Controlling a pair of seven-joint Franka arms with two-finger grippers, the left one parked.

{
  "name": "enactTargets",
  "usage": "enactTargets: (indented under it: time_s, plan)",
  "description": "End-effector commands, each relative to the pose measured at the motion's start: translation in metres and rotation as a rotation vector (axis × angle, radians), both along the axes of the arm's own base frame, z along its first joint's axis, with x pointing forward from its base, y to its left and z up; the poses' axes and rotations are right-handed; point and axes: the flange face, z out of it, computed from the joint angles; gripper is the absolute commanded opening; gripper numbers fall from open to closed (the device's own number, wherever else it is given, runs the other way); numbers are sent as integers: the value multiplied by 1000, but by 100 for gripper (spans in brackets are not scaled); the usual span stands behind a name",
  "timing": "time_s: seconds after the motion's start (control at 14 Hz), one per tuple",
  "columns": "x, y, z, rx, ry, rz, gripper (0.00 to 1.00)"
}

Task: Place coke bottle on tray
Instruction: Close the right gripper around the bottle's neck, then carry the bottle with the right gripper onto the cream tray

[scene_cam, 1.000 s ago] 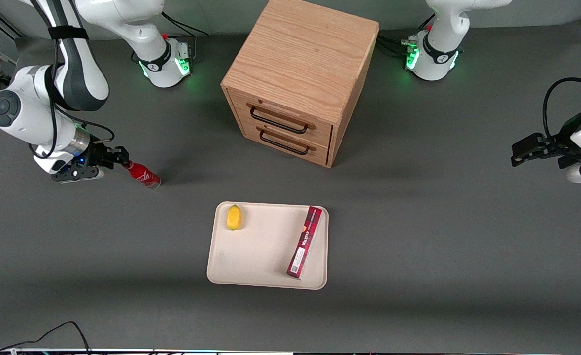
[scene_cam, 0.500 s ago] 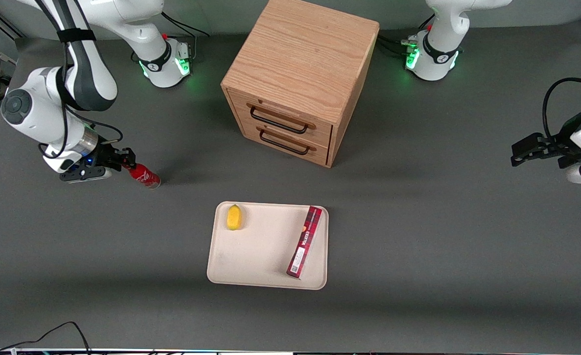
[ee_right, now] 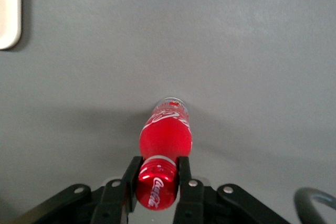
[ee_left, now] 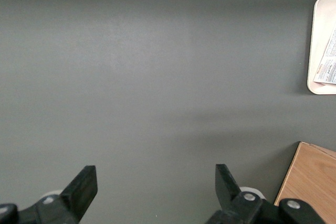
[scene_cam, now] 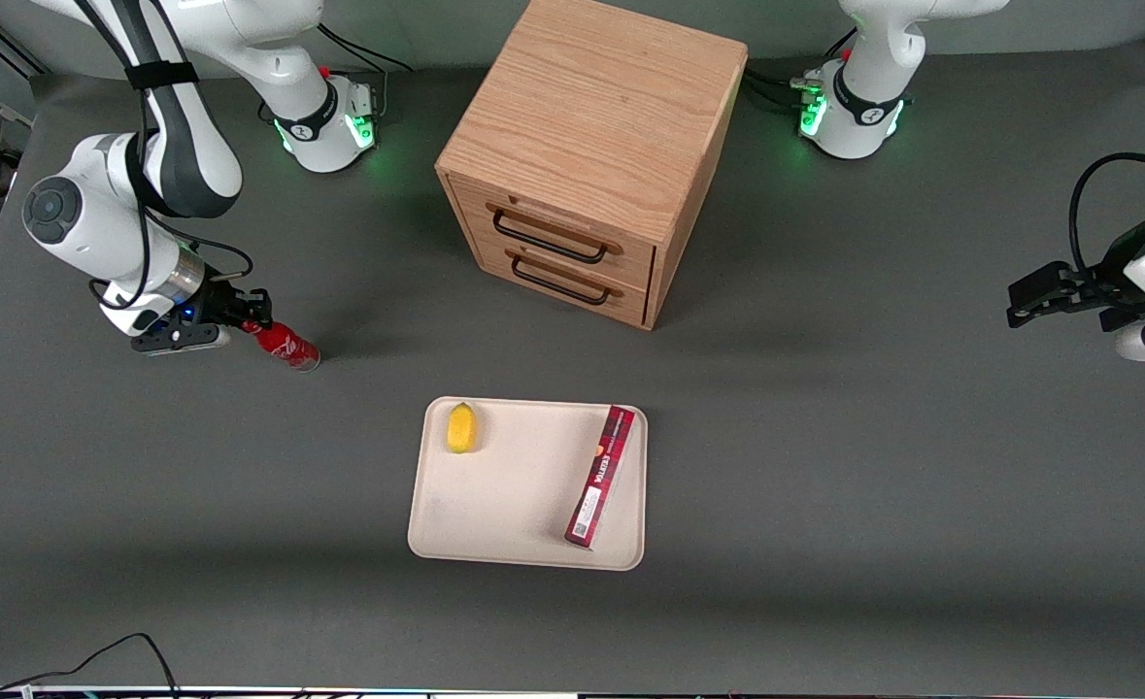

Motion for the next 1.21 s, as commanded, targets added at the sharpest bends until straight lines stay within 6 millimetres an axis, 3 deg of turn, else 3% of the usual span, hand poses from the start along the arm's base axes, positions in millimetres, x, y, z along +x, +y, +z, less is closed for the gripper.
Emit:
enactTargets:
  time_s: [0.0, 0.21, 0.29, 0.43, 0.79, 0.93, 1.14]
  plan:
    - [40, 51, 58, 18, -55, -36, 0]
    - [120, 110, 117, 7, 4, -24, 0]
    - [144, 119, 125, 6, 7, -38, 0]
    - [177, 159, 129, 10, -31, -55, 0]
    - [231, 241, 85, 13, -76, -109, 0]
    - [244, 260, 56, 22, -112, -123, 0]
    - [251, 271, 20, 30, -144, -146, 0]
